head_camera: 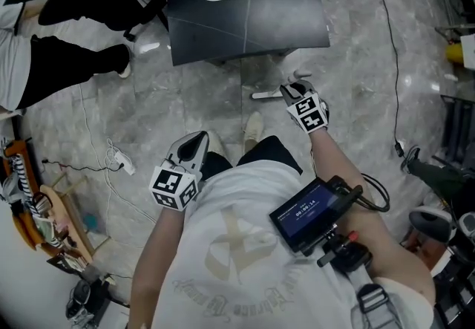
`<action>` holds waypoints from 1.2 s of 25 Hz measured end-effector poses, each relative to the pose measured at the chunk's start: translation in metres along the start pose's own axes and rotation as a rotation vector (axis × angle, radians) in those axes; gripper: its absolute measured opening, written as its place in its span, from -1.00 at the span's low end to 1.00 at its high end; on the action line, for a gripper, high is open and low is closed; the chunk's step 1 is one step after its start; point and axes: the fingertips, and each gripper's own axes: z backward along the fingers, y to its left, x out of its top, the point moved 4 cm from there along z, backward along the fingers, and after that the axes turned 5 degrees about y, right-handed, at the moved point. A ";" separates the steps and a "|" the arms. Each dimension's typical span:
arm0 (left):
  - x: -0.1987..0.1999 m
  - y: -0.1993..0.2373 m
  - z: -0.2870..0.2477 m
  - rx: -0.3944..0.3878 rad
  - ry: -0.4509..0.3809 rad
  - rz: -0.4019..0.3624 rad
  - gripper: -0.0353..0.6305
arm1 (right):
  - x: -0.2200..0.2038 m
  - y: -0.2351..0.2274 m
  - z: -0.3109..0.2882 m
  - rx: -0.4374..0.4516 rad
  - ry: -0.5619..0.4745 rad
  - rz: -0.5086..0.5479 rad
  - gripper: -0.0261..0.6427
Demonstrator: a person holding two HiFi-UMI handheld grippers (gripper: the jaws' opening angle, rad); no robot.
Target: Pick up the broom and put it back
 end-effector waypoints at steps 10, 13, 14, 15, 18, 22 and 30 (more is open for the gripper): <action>-0.006 0.007 0.007 0.048 -0.001 0.040 -0.86 | 0.026 -0.015 -0.023 0.021 -0.002 0.009 -0.66; -0.006 0.009 0.008 0.062 -0.006 0.052 -0.86 | 0.033 -0.021 -0.030 0.022 -0.008 0.017 -0.66; -0.006 0.010 0.008 0.067 -0.008 0.056 -0.86 | 0.035 -0.022 -0.033 0.023 -0.010 0.016 -0.66; -0.005 0.011 0.008 0.073 -0.010 0.059 -0.86 | 0.037 -0.024 -0.035 0.024 -0.012 0.013 -0.66; -0.005 0.014 0.006 0.086 -0.014 0.069 -0.86 | 0.044 -0.031 -0.043 0.018 -0.019 0.010 -0.66; -0.008 0.016 0.009 0.097 -0.006 0.082 -0.86 | 0.045 -0.032 -0.046 0.015 -0.010 -0.010 -0.66; -0.003 0.020 0.014 0.110 -0.014 0.089 -0.86 | 0.052 -0.035 -0.049 0.015 -0.027 -0.027 -0.65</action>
